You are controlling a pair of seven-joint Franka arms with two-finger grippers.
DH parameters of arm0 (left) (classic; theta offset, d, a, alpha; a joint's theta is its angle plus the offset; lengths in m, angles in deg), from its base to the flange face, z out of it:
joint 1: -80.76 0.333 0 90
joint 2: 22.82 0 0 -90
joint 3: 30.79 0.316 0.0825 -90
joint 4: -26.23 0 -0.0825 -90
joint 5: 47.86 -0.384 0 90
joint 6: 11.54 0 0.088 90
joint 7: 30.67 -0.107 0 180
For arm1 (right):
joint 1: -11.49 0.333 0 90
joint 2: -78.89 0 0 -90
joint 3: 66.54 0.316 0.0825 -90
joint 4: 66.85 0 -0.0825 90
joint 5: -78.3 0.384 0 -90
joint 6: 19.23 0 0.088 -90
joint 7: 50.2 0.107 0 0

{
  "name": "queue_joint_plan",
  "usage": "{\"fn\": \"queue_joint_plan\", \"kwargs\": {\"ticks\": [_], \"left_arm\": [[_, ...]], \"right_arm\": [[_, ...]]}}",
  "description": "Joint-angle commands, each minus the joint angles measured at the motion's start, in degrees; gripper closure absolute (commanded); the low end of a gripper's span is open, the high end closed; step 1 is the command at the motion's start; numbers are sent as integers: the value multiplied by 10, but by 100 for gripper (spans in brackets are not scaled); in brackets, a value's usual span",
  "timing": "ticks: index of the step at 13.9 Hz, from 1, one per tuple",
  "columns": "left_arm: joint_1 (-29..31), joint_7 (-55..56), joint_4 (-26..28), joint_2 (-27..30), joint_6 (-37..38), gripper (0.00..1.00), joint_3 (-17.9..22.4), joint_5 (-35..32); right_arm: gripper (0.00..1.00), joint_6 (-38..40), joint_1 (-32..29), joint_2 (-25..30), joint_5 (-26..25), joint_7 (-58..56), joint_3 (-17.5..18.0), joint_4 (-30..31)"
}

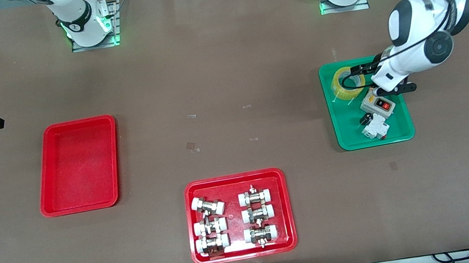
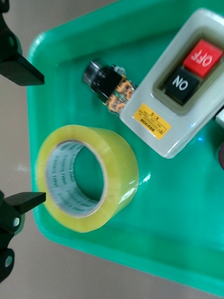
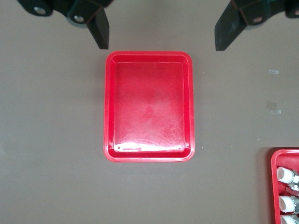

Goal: Left arm passes tape to right arm into tray
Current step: 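Grasp the yellow tape roll with the left gripper and lift it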

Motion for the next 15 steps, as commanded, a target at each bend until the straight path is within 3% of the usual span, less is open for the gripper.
{"fn": "queue_joint_plan", "kwargs": {"ticks": [1,6,8,12,15], "left_arm": [[2,6,27,-7,-45,5,-3,9],[2,7,41,-21,-67,61,-3,9],[2,7,41,-23,-67,78,-3,9],[2,7,37,-17,-60,93,-3,9],[1,2,12,29,-14,98,-4,7]], "right_arm": [[0,5,1,6,-2,-3,0,-2],[0,4,1,6,-2,-3,0,-2],[0,4,1,6,-2,-3,-1,-2],[0,5,1,6,-2,-4,-1,-1],[0,5,1,6,-2,-4,0,-1]]}}
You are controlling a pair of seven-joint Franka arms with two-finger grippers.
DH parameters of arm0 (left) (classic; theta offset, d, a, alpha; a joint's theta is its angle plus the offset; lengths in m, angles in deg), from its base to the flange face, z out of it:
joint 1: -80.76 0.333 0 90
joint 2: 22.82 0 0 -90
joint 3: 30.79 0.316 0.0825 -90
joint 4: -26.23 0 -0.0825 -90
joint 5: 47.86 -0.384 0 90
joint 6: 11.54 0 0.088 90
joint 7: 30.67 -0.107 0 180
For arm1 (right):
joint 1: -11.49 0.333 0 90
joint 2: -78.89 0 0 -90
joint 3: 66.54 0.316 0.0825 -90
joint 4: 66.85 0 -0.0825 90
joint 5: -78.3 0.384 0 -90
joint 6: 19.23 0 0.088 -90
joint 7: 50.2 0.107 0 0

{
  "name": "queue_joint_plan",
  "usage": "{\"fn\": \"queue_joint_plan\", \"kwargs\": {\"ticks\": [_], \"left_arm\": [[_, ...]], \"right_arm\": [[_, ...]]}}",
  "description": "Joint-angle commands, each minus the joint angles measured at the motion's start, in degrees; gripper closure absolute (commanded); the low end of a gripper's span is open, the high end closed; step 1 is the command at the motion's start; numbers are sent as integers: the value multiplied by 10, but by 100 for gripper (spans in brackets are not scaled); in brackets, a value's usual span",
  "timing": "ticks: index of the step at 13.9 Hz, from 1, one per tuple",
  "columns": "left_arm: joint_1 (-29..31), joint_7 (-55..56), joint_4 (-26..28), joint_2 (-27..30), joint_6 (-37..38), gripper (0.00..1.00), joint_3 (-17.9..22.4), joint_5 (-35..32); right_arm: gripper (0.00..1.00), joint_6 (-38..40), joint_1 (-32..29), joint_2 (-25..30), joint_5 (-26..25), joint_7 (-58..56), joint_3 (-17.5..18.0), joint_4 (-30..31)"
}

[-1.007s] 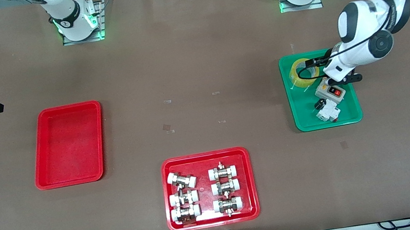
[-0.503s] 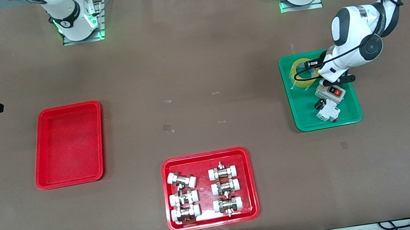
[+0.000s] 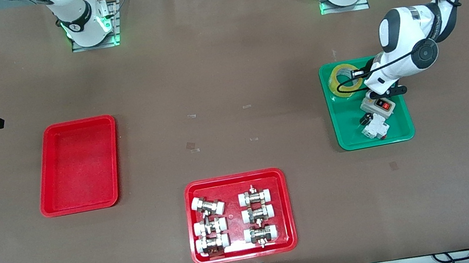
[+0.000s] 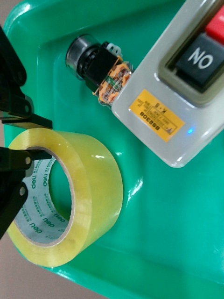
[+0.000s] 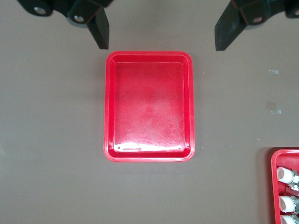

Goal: Left arm passes tape to right arm into tray
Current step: 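Grasp the yellow tape roll with the left gripper and lift it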

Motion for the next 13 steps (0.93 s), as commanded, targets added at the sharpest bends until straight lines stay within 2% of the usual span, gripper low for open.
{"fn": "queue_joint_plan", "kwargs": {"ticks": [1,4,9,13], "left_arm": [[-6,0,-49,56,78,98,-7,6],[-11,49,-180,39,188,98,-43,10],[-49,303,-277,-43,192,98,-169,11],[-175,499,-392,-158,187,98,-177,1]], "right_arm": [[0,5,1,5,-2,-4,-1,-1],[0,5,1,5,-2,-3,-1,-1],[0,5,1,6,-5,-4,0,-1],[0,8,1,5,-6,-4,0,-2]]}}
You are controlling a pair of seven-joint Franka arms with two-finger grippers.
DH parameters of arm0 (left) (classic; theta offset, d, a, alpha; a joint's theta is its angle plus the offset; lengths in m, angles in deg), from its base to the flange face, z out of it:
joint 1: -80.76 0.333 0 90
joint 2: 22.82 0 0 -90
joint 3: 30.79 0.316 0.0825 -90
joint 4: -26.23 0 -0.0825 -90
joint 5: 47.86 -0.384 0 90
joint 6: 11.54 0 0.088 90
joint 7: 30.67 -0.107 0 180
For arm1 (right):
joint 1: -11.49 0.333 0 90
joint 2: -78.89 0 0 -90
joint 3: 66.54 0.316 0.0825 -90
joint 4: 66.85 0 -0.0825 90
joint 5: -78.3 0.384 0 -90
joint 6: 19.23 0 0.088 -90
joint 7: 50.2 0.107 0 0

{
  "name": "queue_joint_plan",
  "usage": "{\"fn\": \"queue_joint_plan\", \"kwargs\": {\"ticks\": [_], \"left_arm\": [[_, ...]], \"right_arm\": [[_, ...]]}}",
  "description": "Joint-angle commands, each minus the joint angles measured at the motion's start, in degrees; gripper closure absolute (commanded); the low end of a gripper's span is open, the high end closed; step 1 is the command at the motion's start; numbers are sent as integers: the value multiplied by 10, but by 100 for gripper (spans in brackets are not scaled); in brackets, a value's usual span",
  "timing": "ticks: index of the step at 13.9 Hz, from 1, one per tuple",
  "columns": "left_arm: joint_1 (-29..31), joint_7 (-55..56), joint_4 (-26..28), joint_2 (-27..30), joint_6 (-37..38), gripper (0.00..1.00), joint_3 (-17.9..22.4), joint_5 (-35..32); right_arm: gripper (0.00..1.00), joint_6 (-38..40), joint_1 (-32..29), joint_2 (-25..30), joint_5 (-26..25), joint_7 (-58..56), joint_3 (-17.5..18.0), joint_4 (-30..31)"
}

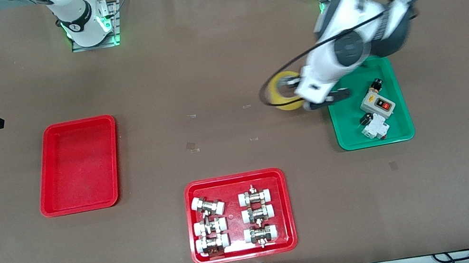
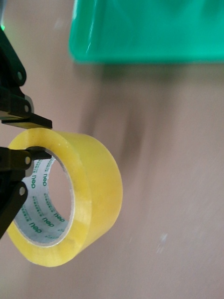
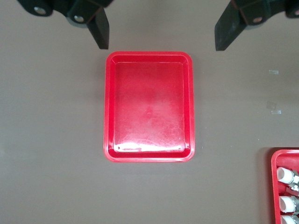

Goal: Left arm passes tape to right arm into tray
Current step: 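Carry the tape with the left gripper while the right gripper reaches toward it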

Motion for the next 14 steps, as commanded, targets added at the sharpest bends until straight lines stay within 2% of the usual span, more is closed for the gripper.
{"fn": "queue_joint_plan", "kwargs": {"ticks": [1,3,7,10,12,14], "left_arm": [[-77,110,-112,-101,1,98,1,-1],[-129,178,-127,-130,-56,98,3,-1],[-201,245,-140,-166,-151,98,6,0],[-219,264,-183,-189,-158,98,9,-1],[-219,272,-188,-189,-158,98,10,0],[-221,293,-235,-191,-159,98,9,1]], "right_arm": [[0,8,2,5,-6,-3,0,-2],[0,10,1,4,-6,-3,0,-1],[0,36,1,-3,-2,5,0,-1],[0,31,2,-1,-5,5,0,-1],[0,30,3,-3,-5,5,0,-1],[0,30,3,-6,-5,5,1,-1]]}}
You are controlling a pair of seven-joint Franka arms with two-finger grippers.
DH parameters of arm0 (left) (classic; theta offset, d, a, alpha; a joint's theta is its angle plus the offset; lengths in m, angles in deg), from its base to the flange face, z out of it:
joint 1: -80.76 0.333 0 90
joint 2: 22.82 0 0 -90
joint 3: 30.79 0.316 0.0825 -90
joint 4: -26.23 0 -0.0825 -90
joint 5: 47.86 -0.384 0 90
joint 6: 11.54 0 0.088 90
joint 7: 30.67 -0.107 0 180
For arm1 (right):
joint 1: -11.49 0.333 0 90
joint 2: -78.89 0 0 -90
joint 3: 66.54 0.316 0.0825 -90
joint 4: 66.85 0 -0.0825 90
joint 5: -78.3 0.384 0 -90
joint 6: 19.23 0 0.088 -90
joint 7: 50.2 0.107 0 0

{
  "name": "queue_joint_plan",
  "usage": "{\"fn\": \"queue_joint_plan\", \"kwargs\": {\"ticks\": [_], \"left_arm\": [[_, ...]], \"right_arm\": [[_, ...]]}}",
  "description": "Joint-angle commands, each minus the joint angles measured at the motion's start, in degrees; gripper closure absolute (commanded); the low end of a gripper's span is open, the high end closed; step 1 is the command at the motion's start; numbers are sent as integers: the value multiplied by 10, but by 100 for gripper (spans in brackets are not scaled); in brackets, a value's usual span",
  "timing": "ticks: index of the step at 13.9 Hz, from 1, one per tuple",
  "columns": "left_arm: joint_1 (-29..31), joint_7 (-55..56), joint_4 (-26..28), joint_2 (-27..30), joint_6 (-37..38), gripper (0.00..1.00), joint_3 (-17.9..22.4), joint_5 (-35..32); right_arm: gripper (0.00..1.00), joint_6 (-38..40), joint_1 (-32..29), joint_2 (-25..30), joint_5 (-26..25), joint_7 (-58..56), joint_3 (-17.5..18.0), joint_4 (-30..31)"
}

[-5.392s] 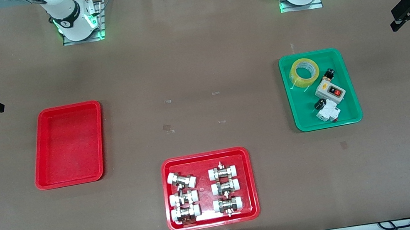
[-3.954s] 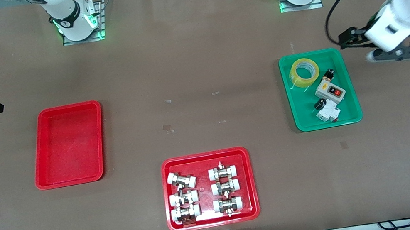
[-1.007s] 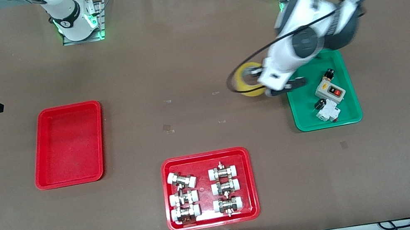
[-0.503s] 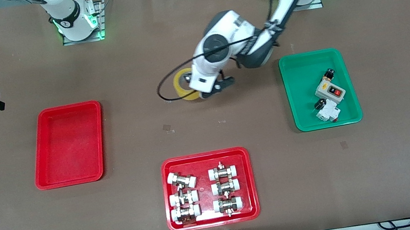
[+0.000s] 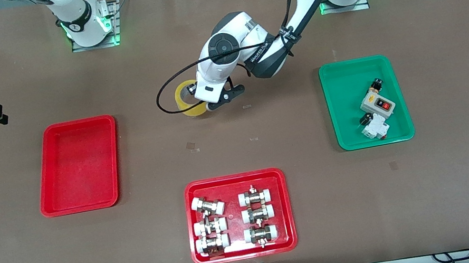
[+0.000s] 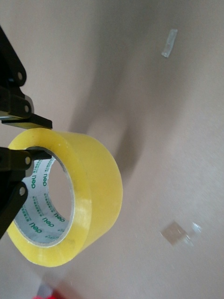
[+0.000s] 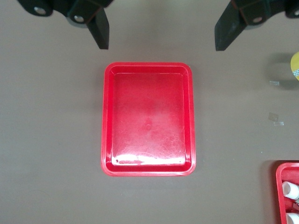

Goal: Left arm passes tape to right arm into tray
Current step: 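Carry the tape with the left gripper while the right gripper reaches toward it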

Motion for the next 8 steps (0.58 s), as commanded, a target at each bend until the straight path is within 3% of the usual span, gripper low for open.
{"fn": "queue_joint_plan", "kwargs": {"ticks": [1,6,8], "left_arm": [[-16,34,-75,-8,9,98,5,2],[-56,80,-211,-32,4,98,7,2],[-77,98,-243,-42,-36,98,12,1]], "right_arm": [[0,3,5,-11,-4,1,2,-1],[0,3,16,-32,-3,-2,2,-1],[0,7,15,-39,18,-2,2,-1]]}}
